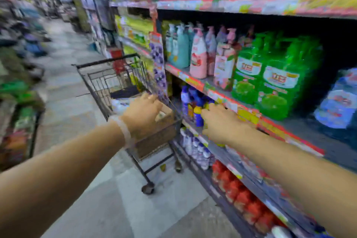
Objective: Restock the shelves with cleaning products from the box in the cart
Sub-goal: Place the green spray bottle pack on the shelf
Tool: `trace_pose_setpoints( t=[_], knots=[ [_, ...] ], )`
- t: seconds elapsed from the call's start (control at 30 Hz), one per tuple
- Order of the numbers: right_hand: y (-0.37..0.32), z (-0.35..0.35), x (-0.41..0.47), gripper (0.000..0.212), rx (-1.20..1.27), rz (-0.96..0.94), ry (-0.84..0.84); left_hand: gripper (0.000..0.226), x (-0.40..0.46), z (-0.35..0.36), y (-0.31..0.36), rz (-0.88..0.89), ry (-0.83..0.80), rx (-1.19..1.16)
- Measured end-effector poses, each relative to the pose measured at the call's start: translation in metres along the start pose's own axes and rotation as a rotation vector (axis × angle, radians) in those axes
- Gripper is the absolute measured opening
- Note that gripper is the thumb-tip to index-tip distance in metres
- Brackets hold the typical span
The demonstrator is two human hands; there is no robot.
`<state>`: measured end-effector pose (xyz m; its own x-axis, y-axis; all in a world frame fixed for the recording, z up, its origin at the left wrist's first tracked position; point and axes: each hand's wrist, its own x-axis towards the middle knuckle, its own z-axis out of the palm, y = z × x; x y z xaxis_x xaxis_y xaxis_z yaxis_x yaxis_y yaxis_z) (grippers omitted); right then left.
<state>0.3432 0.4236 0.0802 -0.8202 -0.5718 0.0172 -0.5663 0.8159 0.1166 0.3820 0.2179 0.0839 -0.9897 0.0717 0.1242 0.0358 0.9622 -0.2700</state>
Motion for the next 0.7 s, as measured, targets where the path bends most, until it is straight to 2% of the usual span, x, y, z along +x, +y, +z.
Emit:
trace_pose_setpoints(
  t=[0.13,0.27,0.47,0.7],
  knots=[
    [-0.057,0.040,0.059,0.040,0.048,-0.079,-0.133,0.043,-0.010,0.054,-0.061,-0.105,-0.147,0.114],
    [-0.091,0.069,0.113,0.040,0.064,-0.170,-0.210,0.040,0.001,0.102,-0.097,-0.169,-0.189,0.029],
    [-0.103,0.106,0.214,0.038,0.069,-0.212,-0.288,0.049,0.061,0.170,-0.141,-0.178,-0.245,-0.006],
    [-0.104,0.144,0.356,0.040,0.108,-0.203,-0.372,0.034,0.156,0.220,-0.199,-0.169,-0.404,-0.040]
  ],
)
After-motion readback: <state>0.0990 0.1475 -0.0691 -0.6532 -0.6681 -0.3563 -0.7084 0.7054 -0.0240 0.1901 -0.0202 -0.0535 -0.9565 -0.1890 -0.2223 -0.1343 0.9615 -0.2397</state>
